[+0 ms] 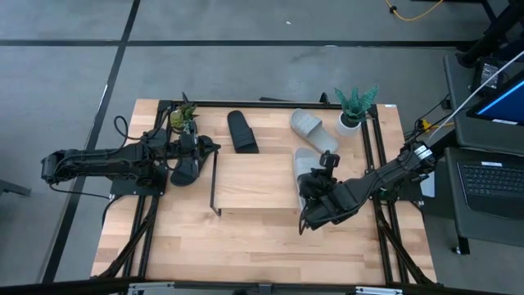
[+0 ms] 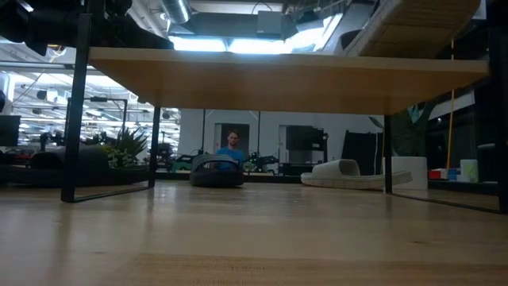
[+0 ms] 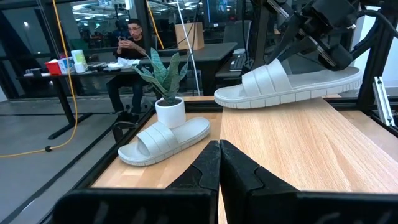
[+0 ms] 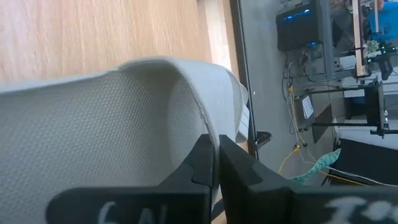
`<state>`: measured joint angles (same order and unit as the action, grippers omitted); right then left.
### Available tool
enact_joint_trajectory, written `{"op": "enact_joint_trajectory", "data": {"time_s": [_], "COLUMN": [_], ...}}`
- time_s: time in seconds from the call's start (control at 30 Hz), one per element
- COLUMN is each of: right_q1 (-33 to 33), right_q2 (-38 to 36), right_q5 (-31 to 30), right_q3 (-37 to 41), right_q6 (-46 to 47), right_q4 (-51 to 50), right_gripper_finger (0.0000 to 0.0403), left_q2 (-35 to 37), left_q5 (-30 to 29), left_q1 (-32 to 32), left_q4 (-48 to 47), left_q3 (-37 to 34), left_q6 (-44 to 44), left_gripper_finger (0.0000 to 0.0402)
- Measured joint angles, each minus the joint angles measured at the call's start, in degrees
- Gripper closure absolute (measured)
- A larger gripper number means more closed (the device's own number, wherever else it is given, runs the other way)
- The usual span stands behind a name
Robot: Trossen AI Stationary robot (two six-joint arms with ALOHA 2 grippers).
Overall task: Pick and place slides into the shelf
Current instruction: Put the bottom gray slide on the shelf
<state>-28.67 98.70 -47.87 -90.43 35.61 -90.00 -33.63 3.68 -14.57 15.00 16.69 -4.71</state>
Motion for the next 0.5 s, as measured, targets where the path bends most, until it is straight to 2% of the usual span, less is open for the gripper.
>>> {"op": "enact_joint_trajectory", "data": {"time_s": [0.5], "right_q1": [0.00], "right_q2": [-1.75], "right_q5": [-0.51], "right_q3": [0.00], "right_q6": [-3.10], "right_q4": [0.01], "right_gripper_finger": [0.0391], "left_q2": [0.00], "left_q5": [0.00], "left_q1": [0.01], "left_q4": [-0.02], "left_q3": [0.00], "left_q6": [0.00], "left_gripper_finger": [0.0401]}}
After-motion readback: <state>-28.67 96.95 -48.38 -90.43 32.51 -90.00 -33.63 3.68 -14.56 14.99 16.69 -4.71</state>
